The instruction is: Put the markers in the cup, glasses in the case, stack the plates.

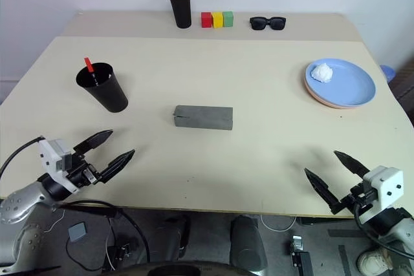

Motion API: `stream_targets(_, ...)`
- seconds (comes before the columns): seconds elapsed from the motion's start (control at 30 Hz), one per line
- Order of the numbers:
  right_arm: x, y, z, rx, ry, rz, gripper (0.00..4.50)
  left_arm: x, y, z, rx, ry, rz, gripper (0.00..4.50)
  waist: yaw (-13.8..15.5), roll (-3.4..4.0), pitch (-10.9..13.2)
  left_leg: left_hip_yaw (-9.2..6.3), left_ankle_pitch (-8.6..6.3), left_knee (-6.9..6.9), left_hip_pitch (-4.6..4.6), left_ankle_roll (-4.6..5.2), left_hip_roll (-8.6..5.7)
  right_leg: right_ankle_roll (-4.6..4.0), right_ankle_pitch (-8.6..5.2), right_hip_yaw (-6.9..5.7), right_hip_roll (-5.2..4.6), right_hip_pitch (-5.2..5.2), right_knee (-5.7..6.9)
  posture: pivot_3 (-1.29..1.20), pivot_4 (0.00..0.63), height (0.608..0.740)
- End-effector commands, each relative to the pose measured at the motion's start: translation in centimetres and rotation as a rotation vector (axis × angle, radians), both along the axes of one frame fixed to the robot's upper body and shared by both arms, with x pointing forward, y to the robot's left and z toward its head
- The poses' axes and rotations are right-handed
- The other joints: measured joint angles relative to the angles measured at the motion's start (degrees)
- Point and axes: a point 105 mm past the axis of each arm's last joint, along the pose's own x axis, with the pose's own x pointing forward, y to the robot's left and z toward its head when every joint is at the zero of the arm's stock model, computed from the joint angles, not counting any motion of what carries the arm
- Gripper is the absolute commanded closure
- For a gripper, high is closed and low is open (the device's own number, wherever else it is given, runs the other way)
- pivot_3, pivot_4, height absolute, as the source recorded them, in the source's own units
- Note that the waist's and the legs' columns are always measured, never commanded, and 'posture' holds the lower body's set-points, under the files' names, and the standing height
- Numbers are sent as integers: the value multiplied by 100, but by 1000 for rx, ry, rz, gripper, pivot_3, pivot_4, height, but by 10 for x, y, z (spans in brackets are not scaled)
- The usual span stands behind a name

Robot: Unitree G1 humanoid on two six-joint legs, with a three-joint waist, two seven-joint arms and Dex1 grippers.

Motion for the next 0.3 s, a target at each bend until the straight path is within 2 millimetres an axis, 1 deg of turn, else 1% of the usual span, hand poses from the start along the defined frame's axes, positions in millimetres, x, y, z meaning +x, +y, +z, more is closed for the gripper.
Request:
stream_targets(0.03,2,-6,11,-39,-33,2,25,-8,1,11,11,-34,3,0,1,0,0,2,0,1,0,0,0,0,0,1,-1,1,0,0,150,740)
stream_targets(0.17,5,-3,13,-38,-34,12,25,-14,0,9,12,-28,18,0,9,-1,0,14,0,1,0,-1,8,0,-1,1,-1,1,-1,0,150,740)
stream_targets(0.3,15,1,16,-34,-52,26,25,-19,-2,2,4,-27,29,0,16,-1,0,26,0,1,-2,0,11,-1,-1,2,-2,0,-4,0,150,740)
